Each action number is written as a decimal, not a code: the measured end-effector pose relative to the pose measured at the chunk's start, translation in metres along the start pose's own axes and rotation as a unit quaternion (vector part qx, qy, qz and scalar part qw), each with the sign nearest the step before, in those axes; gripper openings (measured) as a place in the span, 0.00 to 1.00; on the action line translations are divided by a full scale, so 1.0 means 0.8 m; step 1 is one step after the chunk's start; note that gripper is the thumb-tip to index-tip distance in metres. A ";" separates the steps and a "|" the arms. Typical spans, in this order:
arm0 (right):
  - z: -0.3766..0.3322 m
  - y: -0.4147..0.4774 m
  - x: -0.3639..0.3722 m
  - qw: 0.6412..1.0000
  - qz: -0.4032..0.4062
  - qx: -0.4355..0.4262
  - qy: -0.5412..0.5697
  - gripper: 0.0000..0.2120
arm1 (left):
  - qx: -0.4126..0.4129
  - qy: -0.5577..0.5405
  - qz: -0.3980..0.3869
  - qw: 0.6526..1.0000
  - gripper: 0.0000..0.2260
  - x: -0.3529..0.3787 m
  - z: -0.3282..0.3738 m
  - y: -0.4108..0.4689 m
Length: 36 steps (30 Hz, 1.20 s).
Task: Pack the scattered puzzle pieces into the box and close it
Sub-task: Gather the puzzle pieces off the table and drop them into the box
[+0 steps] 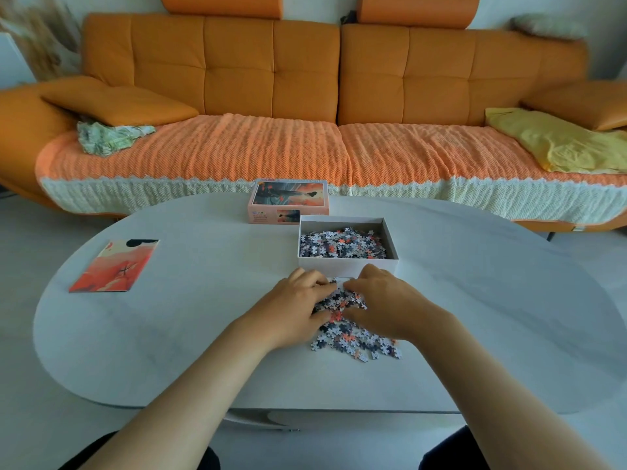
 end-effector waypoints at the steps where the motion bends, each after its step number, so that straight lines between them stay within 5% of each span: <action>1: -0.001 0.002 0.000 1.000 0.003 0.003 0.011 0.18 | -0.001 -0.010 0.010 1.000 0.21 0.000 0.001 0.001; 13: -0.004 0.016 -0.003 0.996 -0.001 0.016 0.083 0.25 | -0.059 -0.100 0.022 0.993 0.12 -0.014 -0.009 0.014; 22: 0.008 0.032 -0.015 0.992 0.006 0.036 0.124 0.04 | -0.088 -0.128 0.033 0.987 0.08 -0.033 -0.022 0.025; 32: 0.036 0.060 -0.074 0.938 0.259 0.063 0.223 0.03 | -0.123 -0.163 0.160 0.966 0.09 -0.067 -0.038 0.068; 36: 0.037 0.070 -0.059 0.953 0.222 0.054 0.199 0.11 | -0.105 -0.045 0.162 0.980 0.12 -0.049 -0.036 0.085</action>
Point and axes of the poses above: each hand's wrist, its own y-axis towards the middle knuckle, its own x-axis out of the palm, z = x × y, the point moved 7 cm from there along y, towards the middle knuckle, and after that the axes turned 6 degrees about z, right-handed, at the moved point
